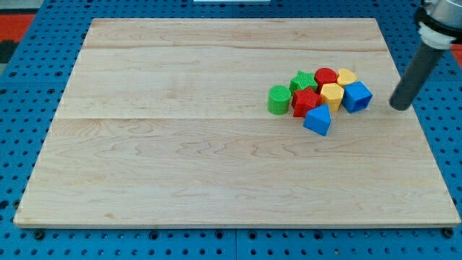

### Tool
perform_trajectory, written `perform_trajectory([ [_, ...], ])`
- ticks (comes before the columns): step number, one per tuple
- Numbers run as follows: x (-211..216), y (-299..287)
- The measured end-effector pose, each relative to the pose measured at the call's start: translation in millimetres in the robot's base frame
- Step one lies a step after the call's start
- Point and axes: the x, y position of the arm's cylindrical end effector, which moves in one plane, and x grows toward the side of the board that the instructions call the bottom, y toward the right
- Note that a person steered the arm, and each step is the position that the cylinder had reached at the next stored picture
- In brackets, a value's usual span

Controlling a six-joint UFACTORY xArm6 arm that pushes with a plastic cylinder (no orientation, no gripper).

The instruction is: Separate the blue blocks from the group of blocks

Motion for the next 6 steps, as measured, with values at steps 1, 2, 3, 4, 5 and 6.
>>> perform_trajectory([
  [1, -11.7, 1.5],
  [2, -37.0, -11.1],
  [3, -20.1, -44.3],
  [4, 1.5, -88.7],
  [5, 11.8, -103.4],
  [6, 40.3, -104.8],
])
